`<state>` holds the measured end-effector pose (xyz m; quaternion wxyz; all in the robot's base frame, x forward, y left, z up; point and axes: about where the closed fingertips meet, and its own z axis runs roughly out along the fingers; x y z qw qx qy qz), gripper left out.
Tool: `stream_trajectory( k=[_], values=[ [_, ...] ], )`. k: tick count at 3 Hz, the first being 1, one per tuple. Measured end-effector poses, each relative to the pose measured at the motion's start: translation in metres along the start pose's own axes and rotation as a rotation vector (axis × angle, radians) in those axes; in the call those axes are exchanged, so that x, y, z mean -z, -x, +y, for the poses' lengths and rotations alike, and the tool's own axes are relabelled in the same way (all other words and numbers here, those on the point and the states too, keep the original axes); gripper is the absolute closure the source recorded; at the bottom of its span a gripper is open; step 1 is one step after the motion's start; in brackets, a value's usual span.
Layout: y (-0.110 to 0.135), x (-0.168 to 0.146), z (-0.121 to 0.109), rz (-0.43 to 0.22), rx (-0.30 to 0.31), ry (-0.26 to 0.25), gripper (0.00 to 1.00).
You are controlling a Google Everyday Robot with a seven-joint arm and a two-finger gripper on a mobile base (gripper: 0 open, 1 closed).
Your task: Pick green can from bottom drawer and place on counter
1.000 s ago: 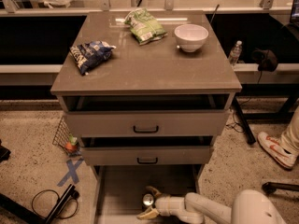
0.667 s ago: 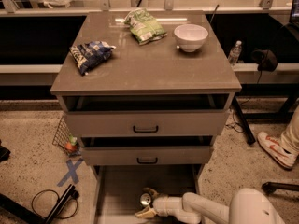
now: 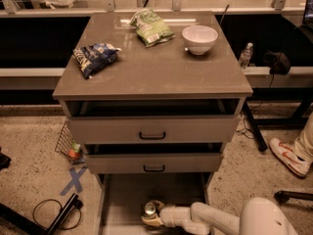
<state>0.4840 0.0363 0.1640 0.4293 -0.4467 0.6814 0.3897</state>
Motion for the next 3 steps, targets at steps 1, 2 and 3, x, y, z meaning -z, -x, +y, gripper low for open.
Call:
stream_trajectory(
  k=[1, 2, 3],
  values=[
    [0.0, -0.002, 0.001, -0.001, -0.001, 0.003, 1.0],
    [0.024, 0.014, 0.007, 0.004, -0.017, -0.005, 1.0],
    [0.084, 0.059, 0.019, 0.008, -0.101, 0.002, 1.0]
  ],
)
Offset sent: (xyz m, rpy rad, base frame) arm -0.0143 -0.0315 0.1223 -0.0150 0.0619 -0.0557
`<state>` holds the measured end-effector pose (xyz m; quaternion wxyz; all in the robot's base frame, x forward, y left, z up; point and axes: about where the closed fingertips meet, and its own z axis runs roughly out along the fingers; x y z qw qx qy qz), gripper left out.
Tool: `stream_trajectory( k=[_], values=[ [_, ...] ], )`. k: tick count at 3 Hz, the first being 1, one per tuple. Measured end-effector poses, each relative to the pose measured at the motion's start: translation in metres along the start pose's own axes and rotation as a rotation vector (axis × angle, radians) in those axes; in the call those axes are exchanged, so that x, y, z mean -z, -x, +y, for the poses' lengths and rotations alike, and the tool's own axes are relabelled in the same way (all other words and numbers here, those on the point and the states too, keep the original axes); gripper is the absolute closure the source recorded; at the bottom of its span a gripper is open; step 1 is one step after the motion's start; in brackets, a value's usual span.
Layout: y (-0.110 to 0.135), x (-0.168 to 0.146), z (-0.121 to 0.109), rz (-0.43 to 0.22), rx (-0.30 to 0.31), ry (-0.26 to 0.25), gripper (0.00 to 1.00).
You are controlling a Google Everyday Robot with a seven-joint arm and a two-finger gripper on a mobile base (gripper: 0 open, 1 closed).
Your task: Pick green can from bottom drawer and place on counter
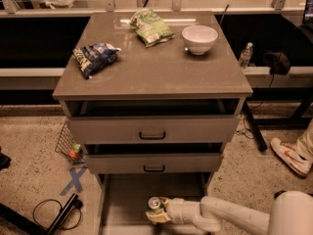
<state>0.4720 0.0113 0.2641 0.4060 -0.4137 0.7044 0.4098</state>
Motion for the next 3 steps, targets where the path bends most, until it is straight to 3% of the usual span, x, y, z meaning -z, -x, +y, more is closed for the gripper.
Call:
stream_trajectory(
  k=[1, 2, 3],
  values=[
    [0.07, 0.043, 0.009, -0.02, -0.07, -0.01, 1.0],
    [0.154, 0.1, 0.005, -0.068, -0.095, -0.046, 1.0],
    [0.2, 0.13, 0.009, -0.09, -0.088, -0.079, 1.0]
  ],
)
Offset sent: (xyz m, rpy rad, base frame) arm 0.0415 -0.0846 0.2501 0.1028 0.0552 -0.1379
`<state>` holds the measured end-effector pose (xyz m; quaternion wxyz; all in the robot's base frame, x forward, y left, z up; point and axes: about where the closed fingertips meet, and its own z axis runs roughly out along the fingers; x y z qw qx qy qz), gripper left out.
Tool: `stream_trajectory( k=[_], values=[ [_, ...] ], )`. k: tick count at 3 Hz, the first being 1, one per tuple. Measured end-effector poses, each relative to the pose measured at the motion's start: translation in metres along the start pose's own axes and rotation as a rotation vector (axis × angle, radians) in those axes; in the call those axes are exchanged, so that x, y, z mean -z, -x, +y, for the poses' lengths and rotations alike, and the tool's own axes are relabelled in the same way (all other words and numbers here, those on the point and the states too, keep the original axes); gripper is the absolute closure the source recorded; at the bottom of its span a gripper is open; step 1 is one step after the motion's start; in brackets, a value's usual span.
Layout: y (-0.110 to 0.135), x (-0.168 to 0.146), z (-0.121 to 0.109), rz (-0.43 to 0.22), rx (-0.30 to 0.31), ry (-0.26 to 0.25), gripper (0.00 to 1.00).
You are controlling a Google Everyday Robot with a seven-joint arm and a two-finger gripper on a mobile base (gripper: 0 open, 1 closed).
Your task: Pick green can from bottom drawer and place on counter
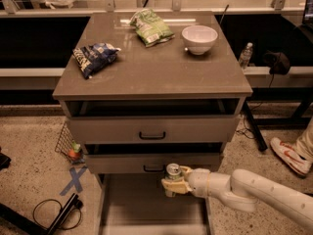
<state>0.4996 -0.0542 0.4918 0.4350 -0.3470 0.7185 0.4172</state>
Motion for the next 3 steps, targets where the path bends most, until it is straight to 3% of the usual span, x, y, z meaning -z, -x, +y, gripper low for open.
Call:
stream_trajectory(
  k=[1, 3],
  values=[
    [0.0518, 0.0264, 0.0167, 0.029, 0.037, -0.072, 1.0],
    [0.059, 0.0222, 0.0162, 0.001, 0.043, -0.064, 1.0]
  ],
)
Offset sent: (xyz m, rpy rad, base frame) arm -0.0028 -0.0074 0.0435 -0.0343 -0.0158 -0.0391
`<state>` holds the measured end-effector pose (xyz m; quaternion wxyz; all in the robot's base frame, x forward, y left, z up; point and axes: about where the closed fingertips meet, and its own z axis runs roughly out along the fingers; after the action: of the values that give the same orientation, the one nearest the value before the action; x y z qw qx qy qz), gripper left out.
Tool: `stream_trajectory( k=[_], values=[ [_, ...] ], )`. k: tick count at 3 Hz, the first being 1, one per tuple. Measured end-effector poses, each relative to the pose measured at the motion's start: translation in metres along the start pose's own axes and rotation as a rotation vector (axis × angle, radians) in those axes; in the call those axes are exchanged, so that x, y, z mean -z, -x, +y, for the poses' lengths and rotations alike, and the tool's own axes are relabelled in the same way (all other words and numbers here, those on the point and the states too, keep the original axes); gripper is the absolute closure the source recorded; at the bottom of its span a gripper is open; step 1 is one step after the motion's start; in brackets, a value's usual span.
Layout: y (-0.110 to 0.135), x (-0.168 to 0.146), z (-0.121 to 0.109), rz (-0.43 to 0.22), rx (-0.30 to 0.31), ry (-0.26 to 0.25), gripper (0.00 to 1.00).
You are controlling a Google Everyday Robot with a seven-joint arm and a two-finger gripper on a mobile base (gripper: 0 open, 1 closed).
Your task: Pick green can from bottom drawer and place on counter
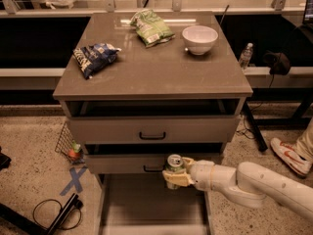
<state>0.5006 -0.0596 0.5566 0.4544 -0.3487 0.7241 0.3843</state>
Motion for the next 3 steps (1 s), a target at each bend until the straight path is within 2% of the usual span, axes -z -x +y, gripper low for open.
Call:
stream_trajectory(
  k=[1, 3],
  values=[
    [0.045, 0.012, 0.015, -0.037, -0.011, 0.008, 1.0],
    [0.206, 0.057, 0.029, -0.091, 0.023, -0.037, 1.0]
  ],
)
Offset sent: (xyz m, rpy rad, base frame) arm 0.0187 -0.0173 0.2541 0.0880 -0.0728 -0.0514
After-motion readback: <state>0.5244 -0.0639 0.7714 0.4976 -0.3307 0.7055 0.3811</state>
